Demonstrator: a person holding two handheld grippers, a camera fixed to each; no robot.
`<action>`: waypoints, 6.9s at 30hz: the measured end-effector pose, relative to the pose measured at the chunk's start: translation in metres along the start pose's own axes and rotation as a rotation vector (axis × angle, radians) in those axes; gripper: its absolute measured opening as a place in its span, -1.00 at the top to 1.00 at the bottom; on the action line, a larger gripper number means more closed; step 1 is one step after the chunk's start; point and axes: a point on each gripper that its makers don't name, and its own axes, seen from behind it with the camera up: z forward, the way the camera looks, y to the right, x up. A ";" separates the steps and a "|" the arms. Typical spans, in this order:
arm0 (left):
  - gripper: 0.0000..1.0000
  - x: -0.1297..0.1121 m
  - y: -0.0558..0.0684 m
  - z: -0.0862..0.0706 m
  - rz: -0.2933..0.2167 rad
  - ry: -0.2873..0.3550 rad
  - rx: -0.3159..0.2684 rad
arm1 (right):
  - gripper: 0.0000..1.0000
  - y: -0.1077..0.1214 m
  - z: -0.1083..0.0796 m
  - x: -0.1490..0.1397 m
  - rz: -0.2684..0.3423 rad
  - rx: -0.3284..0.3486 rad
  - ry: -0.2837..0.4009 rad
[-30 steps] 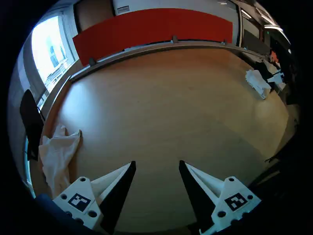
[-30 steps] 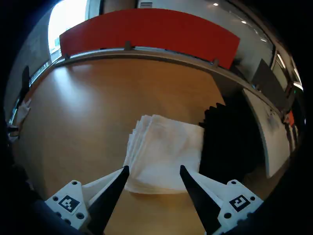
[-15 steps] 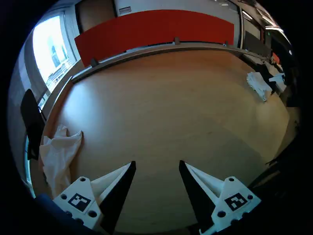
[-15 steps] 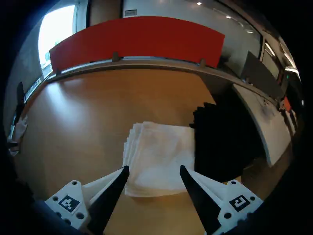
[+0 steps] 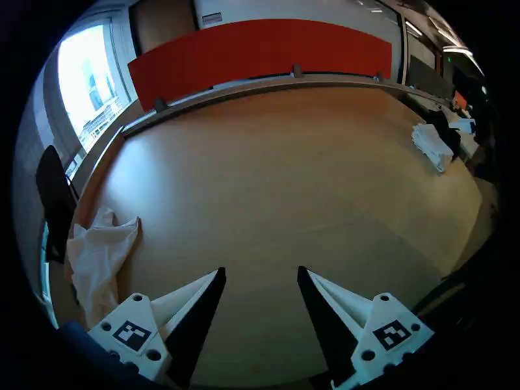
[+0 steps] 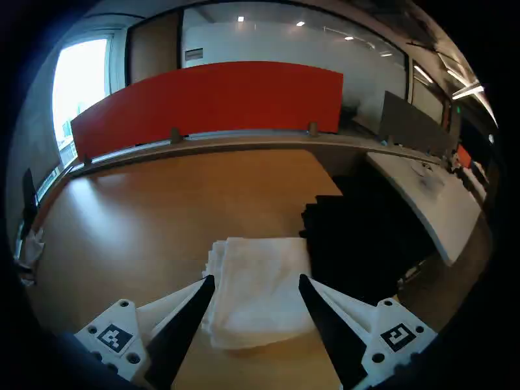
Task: Fold towel
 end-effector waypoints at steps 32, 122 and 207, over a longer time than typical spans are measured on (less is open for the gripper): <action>-0.63 0.032 -0.015 -0.005 -0.101 0.121 0.038 | -1.00 -0.005 -0.048 0.113 0.017 -0.105 0.468; -0.62 0.237 -0.115 -0.033 -0.150 0.727 0.112 | -1.00 -0.234 -0.079 0.166 -0.067 0.064 0.626; -0.62 0.129 -0.127 0.084 -0.213 0.846 0.184 | -1.00 -0.236 -0.001 0.068 -0.043 0.051 0.636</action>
